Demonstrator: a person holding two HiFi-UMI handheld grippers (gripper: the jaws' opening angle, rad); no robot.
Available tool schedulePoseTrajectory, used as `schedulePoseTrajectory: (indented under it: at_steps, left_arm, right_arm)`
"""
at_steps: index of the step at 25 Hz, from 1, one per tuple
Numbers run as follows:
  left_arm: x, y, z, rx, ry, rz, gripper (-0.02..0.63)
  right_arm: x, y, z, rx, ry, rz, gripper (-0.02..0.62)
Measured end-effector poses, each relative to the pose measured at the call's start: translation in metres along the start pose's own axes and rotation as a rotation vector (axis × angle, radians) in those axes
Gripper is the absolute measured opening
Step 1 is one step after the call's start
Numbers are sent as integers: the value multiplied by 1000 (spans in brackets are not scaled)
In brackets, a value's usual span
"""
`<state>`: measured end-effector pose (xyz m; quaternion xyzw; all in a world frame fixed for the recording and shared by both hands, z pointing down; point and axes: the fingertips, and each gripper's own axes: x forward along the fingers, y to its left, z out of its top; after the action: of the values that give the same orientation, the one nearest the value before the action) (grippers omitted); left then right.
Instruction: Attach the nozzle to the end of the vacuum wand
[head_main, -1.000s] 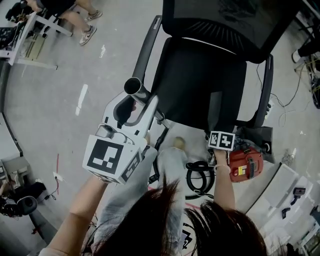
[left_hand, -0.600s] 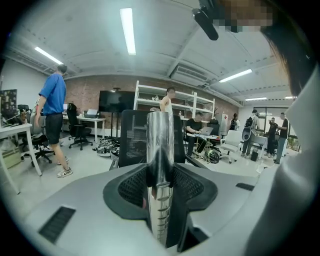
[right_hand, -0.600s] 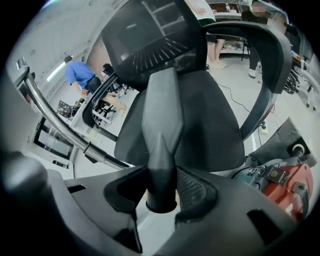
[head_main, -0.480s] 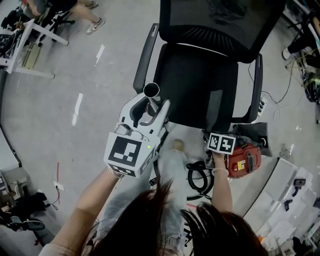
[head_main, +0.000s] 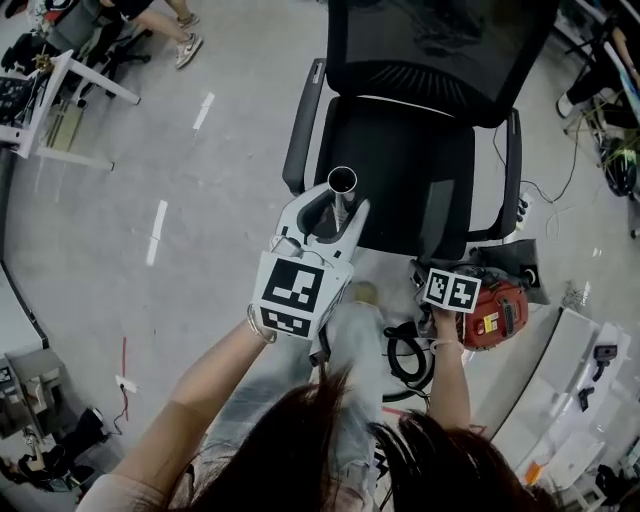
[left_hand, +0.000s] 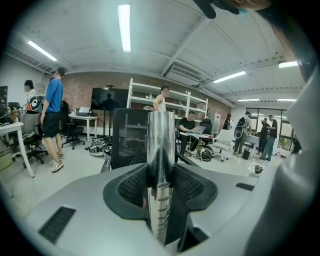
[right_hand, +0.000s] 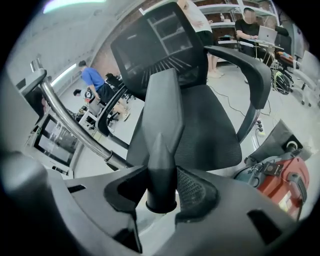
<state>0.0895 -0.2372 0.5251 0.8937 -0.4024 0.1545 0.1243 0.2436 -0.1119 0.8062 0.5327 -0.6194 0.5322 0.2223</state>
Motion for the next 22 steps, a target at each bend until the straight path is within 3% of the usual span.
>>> schedulePoseTrajectory:
  at_steps: [9,22]
  left_arm:
    - [-9,0,3,24,14,-66,158]
    - [-25,23,6,20,25,-155,156]
  right_arm:
    - [-22,57,3,34,-85,18,179]
    - [-53,145,29,0,-218,71,179]
